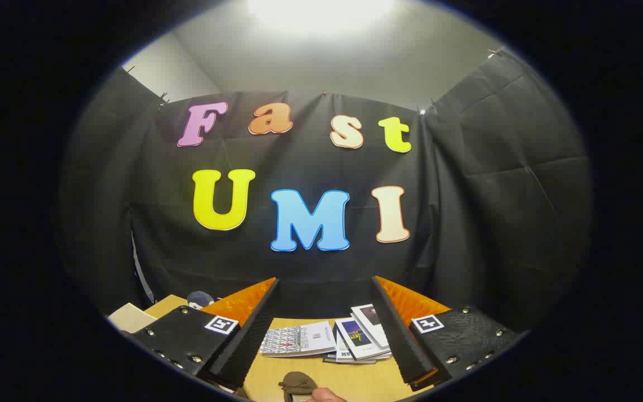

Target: Open the storage box then place both shoes into the box .Put the left shoe in first, then the right shoe, with the right side of both shoes facing outward in a uniform manner.

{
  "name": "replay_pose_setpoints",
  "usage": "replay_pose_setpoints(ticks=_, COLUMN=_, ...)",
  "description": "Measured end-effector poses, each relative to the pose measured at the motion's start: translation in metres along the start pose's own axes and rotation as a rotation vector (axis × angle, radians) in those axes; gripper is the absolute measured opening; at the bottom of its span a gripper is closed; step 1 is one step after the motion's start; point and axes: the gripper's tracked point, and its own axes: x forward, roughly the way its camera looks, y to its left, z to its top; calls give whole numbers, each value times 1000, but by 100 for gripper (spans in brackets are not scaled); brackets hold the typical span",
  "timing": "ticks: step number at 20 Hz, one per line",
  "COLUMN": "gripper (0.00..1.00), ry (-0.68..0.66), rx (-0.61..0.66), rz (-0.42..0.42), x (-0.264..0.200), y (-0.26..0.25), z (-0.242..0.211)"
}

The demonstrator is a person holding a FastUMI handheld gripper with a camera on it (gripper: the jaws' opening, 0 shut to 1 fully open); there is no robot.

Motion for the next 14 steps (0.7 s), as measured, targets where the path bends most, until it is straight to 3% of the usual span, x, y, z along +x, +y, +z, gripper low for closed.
replay_pose_setpoints(ticks=14, gripper=97, ry=-24, rx=11, rz=35, x=11, y=-23, z=2)
